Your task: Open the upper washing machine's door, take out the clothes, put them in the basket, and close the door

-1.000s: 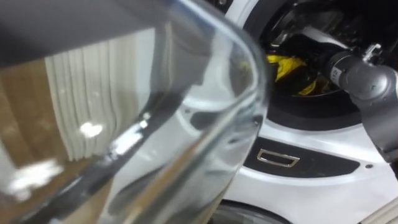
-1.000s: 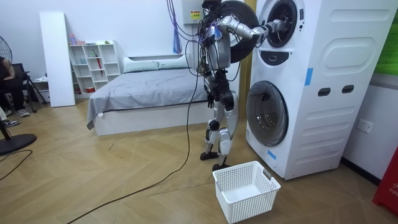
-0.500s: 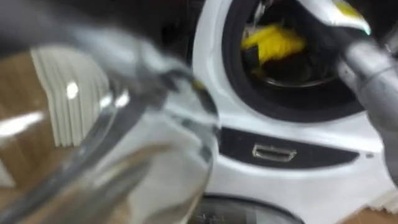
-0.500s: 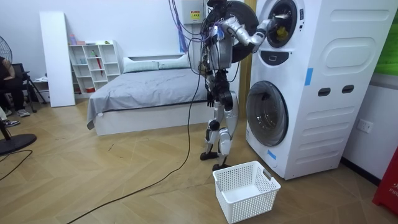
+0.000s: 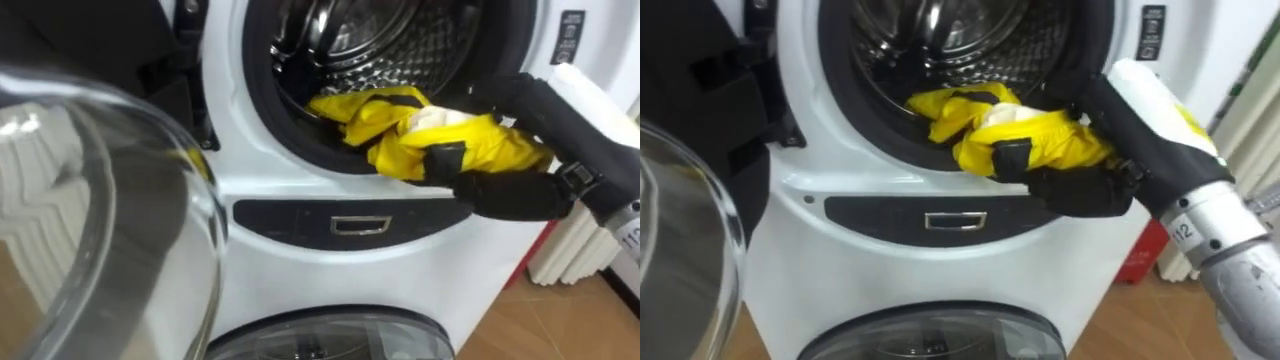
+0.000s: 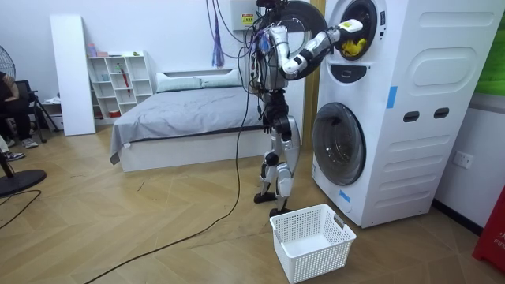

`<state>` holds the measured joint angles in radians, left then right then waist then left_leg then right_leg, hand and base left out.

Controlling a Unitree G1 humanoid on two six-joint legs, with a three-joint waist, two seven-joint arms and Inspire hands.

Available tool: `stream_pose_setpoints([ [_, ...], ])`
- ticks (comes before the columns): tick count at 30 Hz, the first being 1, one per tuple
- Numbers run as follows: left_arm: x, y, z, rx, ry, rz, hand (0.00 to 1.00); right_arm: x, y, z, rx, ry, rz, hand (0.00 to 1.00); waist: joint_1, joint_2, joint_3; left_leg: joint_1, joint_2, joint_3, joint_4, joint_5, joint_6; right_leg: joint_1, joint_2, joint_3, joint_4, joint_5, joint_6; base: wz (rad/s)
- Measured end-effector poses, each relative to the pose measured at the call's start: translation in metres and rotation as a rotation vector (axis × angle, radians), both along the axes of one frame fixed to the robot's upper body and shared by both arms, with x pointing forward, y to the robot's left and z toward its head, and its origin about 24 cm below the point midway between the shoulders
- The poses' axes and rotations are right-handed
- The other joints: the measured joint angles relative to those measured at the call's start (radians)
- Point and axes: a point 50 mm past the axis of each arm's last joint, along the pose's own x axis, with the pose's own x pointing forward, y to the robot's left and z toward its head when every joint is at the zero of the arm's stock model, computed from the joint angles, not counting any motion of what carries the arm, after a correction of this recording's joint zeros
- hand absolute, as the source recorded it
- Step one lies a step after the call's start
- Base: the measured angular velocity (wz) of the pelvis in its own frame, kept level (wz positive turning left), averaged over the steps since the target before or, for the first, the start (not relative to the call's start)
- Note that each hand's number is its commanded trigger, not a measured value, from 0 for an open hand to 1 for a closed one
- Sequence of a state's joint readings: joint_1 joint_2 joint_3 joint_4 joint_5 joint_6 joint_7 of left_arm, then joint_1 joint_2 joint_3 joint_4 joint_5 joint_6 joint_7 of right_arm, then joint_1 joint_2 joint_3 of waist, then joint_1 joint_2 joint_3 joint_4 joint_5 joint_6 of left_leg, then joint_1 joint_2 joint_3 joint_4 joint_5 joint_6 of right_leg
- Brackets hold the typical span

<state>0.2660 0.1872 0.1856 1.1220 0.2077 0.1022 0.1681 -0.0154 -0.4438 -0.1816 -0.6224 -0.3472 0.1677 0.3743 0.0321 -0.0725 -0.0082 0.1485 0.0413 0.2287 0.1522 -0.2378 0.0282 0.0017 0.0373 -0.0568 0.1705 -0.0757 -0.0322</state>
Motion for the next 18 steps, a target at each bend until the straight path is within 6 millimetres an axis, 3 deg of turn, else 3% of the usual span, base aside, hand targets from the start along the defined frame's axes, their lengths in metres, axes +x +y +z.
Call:
stream_pose_setpoints([
  [6,0.000,0.001,0.001,0.017,-0.003,0.009,0.00,-0.005,-0.010,-0.019,0.057,0.080,-0.033,1.00,-0.004,-0.002,-0.0018,-0.006,0.000,0.003,0.009,0.000,0.000,-0.005,-0.002,0.000,0.000,0.002,0.001,-0.01],
  [11,0.000,0.002,0.001,0.017,-0.016,0.005,0.00,-0.010,-0.018,-0.022,0.094,0.078,-0.056,1.00,-0.005,-0.002,-0.0017,-0.005,0.000,0.004,0.011,-0.001,0.002,-0.004,-0.003,0.000,0.000,0.003,0.002,0.00],
  [18,-0.003,0.008,0.003,0.037,-0.032,0.054,0.00,-0.020,-0.047,-0.043,0.154,0.144,-0.185,1.00,-0.018,0.003,-0.0016,-0.005,-0.002,0.019,0.017,-0.006,0.009,-0.014,-0.009,0.003,0.003,0.004,0.006,-0.04],
])
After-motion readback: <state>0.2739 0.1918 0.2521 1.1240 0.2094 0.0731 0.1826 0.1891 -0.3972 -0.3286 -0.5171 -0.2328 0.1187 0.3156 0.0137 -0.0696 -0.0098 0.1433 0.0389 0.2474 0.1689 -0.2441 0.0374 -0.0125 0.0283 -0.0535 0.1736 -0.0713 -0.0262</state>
